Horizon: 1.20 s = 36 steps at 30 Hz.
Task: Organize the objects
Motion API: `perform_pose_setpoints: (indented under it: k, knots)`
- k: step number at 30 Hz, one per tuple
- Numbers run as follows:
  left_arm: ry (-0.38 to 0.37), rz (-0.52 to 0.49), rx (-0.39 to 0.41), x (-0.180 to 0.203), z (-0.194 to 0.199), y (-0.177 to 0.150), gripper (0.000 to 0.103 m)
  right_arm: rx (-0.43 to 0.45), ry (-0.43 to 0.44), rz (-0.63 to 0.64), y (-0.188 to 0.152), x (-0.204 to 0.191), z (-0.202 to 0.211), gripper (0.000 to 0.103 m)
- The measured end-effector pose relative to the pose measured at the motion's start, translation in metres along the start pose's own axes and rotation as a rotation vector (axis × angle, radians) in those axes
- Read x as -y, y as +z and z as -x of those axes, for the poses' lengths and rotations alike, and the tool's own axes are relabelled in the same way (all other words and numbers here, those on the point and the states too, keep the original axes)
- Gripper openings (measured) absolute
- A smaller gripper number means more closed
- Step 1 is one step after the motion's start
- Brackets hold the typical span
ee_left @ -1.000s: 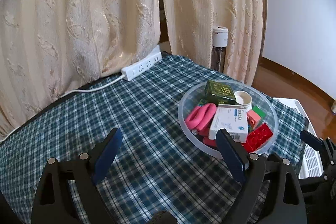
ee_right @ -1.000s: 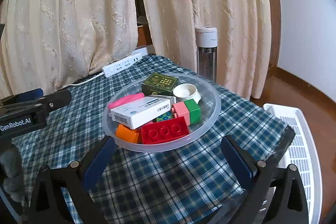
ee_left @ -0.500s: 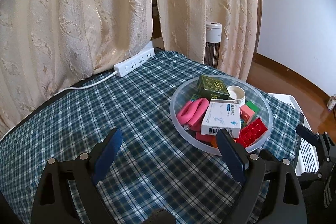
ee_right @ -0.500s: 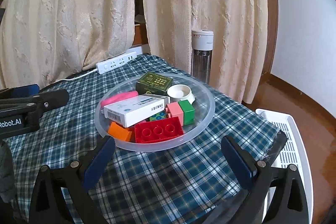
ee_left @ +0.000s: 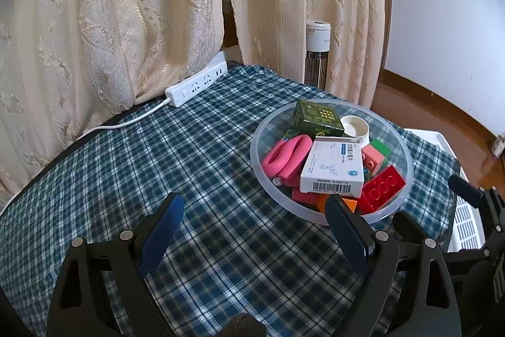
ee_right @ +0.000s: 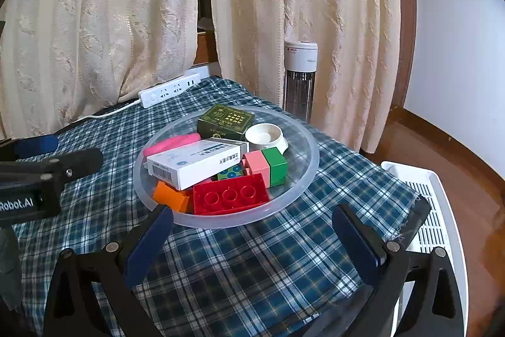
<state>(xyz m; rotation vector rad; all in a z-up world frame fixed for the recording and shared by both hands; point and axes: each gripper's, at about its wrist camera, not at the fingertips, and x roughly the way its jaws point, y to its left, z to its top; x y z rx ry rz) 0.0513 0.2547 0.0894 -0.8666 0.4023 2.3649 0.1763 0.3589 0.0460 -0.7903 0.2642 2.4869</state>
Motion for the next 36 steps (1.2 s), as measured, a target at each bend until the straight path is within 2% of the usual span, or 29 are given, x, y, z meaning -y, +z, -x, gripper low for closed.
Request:
perform_pose_setpoints:
  k: [11,19,36]
  knots:
    - [-0.024,-0.001,-0.016,0.0009,-0.0028,-0.0011,0.092,-0.011,0.000,0.001,-0.0008,-0.0019,-0.0037,0.102]
    - [-0.012,-0.009,-0.016,0.0012,-0.0040,-0.0019,0.097,-0.021,0.003,-0.002,-0.0017,-0.0023,-0.0074,0.102]
    - [-0.004,-0.015,-0.019,0.0007,-0.0055,-0.0044,0.097,-0.030,0.012,-0.003,-0.0053,-0.0037,-0.0100,0.102]
